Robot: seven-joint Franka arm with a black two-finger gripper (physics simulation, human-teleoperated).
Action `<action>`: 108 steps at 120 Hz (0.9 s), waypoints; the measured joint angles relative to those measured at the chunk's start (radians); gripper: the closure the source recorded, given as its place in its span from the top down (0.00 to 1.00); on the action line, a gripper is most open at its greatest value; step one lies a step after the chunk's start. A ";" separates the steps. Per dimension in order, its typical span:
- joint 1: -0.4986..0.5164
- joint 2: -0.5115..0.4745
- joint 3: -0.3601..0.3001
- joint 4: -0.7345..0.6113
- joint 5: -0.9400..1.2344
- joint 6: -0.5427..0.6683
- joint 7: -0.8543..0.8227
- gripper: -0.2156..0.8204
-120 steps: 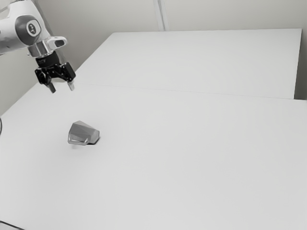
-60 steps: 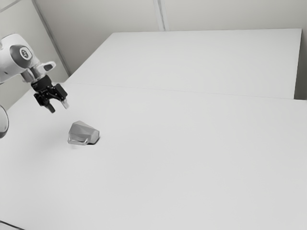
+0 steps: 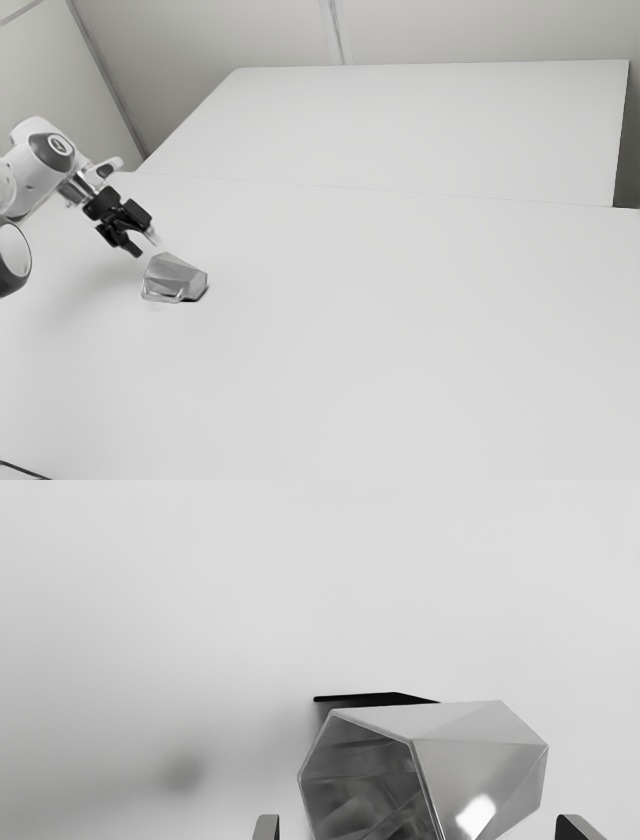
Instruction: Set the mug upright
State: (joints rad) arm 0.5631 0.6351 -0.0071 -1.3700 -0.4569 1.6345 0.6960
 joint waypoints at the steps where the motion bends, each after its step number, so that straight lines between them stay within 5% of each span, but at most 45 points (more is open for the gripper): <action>1: 0.000 0.000 0.000 -0.001 -0.005 0.000 0.002 0.79; 87: 0.015 0.041 0.001 -0.037 -0.175 -0.190 0.016 0.78; 108: 0.014 0.044 -0.002 -0.037 -0.187 -0.217 -0.009 0.50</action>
State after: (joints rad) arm 0.5770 0.6791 -0.0089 -1.4070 -0.6437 1.4171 0.6875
